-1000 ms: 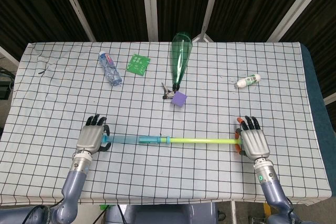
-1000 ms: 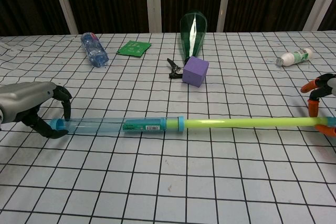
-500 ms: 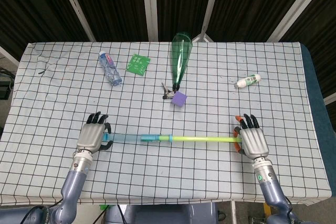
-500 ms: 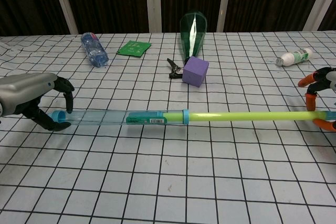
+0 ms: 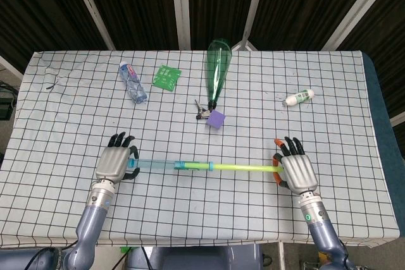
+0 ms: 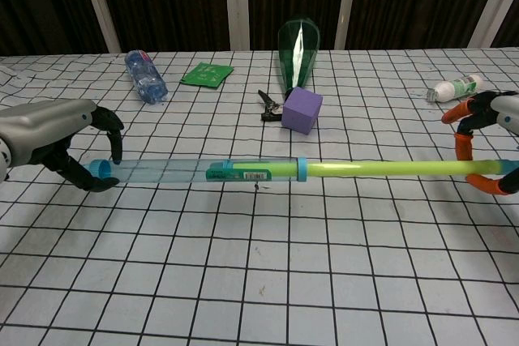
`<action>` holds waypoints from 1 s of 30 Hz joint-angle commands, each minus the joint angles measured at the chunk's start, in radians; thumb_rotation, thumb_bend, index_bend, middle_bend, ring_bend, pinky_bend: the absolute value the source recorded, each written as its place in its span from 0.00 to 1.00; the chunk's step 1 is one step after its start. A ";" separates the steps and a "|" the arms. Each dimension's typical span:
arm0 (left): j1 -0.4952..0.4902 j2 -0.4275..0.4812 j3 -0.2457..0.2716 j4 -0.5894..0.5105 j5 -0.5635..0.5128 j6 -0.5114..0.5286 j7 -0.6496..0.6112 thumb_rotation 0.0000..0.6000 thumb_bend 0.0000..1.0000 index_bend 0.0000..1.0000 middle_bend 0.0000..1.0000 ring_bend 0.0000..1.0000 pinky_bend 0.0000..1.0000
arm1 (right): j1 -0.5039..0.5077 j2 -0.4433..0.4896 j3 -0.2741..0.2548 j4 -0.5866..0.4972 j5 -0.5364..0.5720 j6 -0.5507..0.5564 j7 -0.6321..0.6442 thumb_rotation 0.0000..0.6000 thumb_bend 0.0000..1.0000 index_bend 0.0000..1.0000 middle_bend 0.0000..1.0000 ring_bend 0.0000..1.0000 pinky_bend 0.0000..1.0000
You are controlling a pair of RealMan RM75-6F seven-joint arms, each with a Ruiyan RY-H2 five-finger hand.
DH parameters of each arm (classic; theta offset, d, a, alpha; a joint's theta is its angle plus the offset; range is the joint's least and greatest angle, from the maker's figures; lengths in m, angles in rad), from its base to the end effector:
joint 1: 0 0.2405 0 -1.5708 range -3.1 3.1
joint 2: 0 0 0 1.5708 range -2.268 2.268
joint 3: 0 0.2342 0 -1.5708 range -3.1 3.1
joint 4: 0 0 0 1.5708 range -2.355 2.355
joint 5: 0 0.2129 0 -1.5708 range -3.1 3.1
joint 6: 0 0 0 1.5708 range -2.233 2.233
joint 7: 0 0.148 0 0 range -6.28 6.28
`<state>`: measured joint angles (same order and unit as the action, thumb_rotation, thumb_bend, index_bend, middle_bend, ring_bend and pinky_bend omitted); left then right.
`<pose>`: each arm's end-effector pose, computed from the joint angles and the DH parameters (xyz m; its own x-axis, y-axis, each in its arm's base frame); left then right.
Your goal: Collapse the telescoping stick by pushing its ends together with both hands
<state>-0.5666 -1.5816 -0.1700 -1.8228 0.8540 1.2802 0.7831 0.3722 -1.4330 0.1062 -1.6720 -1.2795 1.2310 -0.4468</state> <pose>-0.1366 0.2660 -0.0108 0.4324 0.2934 0.8526 0.9012 -0.1095 -0.4194 -0.2018 -0.2516 0.0276 0.4540 -0.1625 0.8761 -0.8865 -0.1812 0.4258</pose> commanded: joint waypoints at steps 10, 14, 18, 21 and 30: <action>-0.010 0.018 -0.004 -0.034 -0.002 0.020 0.005 1.00 0.49 0.59 0.13 0.00 0.00 | 0.014 -0.025 0.000 -0.073 0.009 0.011 -0.080 1.00 0.44 0.63 0.20 0.00 0.00; -0.012 0.028 -0.006 -0.043 -0.003 0.025 0.004 1.00 0.49 0.59 0.13 0.00 0.00 | 0.026 -0.047 0.004 -0.096 0.011 0.013 -0.119 1.00 0.44 0.63 0.20 0.00 0.00; -0.014 0.039 -0.007 -0.050 -0.005 0.026 0.002 1.00 0.49 0.59 0.13 0.00 0.00 | 0.038 -0.070 0.007 -0.116 0.016 0.015 -0.162 1.00 0.44 0.63 0.20 0.00 0.00; -0.018 0.043 -0.009 -0.053 -0.008 0.024 -0.001 1.00 0.49 0.59 0.13 0.00 0.00 | 0.046 -0.088 0.009 -0.128 0.021 0.015 -0.188 1.00 0.44 0.63 0.20 0.00 0.00; -0.033 0.040 -0.008 -0.052 -0.015 0.013 -0.004 1.00 0.49 0.59 0.13 0.00 0.00 | 0.069 -0.144 0.015 -0.128 0.053 0.012 -0.259 1.00 0.44 0.63 0.20 0.00 0.00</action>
<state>-0.5991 -1.5417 -0.1783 -1.8748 0.8396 1.2937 0.7795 0.4379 -1.5720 0.1196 -1.8015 -1.2316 1.2434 -0.7006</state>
